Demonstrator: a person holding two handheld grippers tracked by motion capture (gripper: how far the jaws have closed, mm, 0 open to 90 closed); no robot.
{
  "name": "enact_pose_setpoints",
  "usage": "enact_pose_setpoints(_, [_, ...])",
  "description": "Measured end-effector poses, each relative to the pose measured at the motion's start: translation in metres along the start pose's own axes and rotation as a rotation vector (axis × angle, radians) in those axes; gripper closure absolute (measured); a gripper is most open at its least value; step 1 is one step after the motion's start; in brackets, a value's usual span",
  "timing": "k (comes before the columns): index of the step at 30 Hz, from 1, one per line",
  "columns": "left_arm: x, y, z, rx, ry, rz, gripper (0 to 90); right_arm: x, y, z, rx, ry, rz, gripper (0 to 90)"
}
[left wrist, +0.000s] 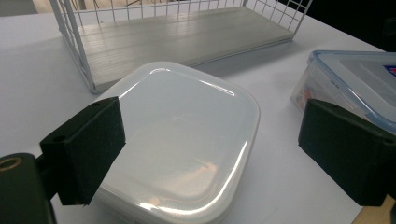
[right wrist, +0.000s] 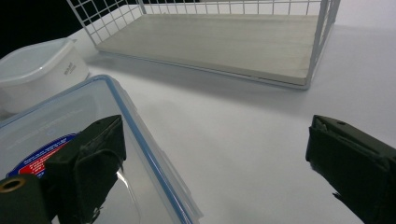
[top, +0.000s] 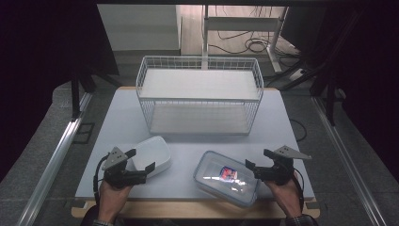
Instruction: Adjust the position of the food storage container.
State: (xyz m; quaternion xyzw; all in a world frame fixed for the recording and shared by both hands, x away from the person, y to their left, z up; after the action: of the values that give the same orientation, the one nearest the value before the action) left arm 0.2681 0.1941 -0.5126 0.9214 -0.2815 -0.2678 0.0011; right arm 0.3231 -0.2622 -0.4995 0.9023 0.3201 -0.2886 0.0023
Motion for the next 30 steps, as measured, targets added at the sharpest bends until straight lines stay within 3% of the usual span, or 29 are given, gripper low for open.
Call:
enact_pose_setpoints(3, [0.002,0.000,0.001,-0.013,-0.013,-0.006,7.3,0.000,0.001,0.000,0.021,-0.003,-0.013,2.8])
enact_pose_setpoints(7, [0.002,0.000,-0.001,-0.066,0.000,0.022,8.1,0.001,-0.001,0.001,0.025,-0.020,-0.022,0.8])
enact_pose_setpoints(12, [0.005,0.004,-0.001,-0.053,-0.030,0.018,7.2,0.005,-0.004,0.003,0.016,-0.042,-0.020,0.5])
enact_pose_setpoints(19, [0.007,0.010,-0.002,-0.014,-0.056,-0.014,12.1,0.003,-0.005,0.001,0.002,-0.031,-0.019,2.7])
enact_pose_setpoints(25, [0.001,0.016,-0.011,-0.028,-0.036,0.012,27.2,0.002,-0.008,0.000,-0.021,-0.018,-0.017,4.7])
enact_pose_setpoints(30, [0.003,0.028,-0.025,-0.016,-0.033,0.059,49.6,0.003,-0.010,0.000,-0.040,-0.018,-0.005,5.9])
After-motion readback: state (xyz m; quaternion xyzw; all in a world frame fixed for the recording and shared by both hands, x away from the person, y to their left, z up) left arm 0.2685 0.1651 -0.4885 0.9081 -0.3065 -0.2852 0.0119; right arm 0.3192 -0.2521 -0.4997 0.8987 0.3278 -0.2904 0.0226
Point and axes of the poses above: each handheld gripper's, and its own axes: x roughly forward along the jaws, z roughly out of its underside, y roughly to its right, the point moved 3 cm from there along x, roughly forward along the jaws, and after that the axes turned 4 degrees about -y, right-handed, at the moved point
